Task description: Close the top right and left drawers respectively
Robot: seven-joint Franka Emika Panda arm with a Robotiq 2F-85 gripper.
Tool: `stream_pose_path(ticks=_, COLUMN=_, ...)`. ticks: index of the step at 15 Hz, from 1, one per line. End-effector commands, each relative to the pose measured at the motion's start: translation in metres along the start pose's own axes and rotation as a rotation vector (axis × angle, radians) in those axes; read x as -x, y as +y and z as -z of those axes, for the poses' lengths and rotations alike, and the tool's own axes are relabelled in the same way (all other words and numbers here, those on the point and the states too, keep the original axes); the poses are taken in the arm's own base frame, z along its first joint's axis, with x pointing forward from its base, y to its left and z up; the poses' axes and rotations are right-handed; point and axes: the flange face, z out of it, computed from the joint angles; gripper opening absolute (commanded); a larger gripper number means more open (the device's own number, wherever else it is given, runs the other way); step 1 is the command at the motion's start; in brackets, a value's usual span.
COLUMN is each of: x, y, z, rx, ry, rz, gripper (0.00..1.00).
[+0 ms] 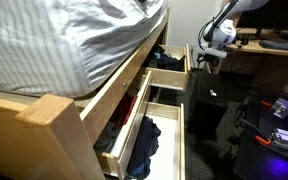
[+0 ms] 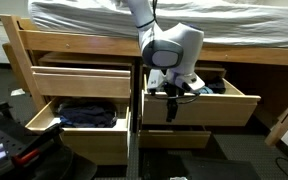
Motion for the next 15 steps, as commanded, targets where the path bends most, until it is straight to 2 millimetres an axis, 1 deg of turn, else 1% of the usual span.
stream_pose_path(ticks=1, x=0.000, y=-0.001, z=0.000, rx=0.004, ry=0.001, rz=-0.005, gripper=1.00)
stream_pose_path(ticks=3, x=0.000, y=-0.001, z=0.000, rx=0.004, ry=0.001, rz=-0.008, gripper=1.00)
stream_pose_path(ticks=4, x=-0.004, y=-0.004, z=-0.009, rx=-0.022, ry=-0.026, rz=-0.010, gripper=1.00)
stream_pose_path(ticks=5, x=-0.014, y=-0.008, z=-0.028, rx=-0.049, ry=-0.069, rz=-0.034, gripper=1.00)
stream_pose_path(ticks=6, x=-0.019, y=-0.015, z=-0.049, rx=-0.085, ry=-0.126, rz=-0.049, gripper=1.00)
stream_pose_path(ticks=8, x=-0.016, y=-0.033, z=-0.075, rx=-0.123, ry=-0.144, rz=-0.029, gripper=1.00)
stream_pose_path(ticks=10, x=-0.020, y=-0.054, z=-0.095, rx=-0.151, ry=-0.131, rz=0.012, gripper=1.00)
stream_pose_path(ticks=11, x=-0.005, y=-0.092, z=-0.096, rx=-0.181, ry=-0.112, rz=0.036, gripper=1.00)
stream_pose_path(ticks=12, x=-0.004, y=-0.102, z=-0.100, rx=-0.198, ry=-0.106, rz=0.056, gripper=1.00)
stream_pose_path(ticks=13, x=-0.002, y=-0.119, z=-0.095, rx=-0.230, ry=-0.100, rz=0.085, gripper=1.00)
stream_pose_path(ticks=14, x=0.005, y=-0.139, z=-0.093, rx=-0.259, ry=-0.086, rz=0.128, gripper=1.00)
stream_pose_path(ticks=15, x=0.004, y=-0.154, z=-0.086, rx=-0.277, ry=-0.079, rz=0.178, gripper=1.00)
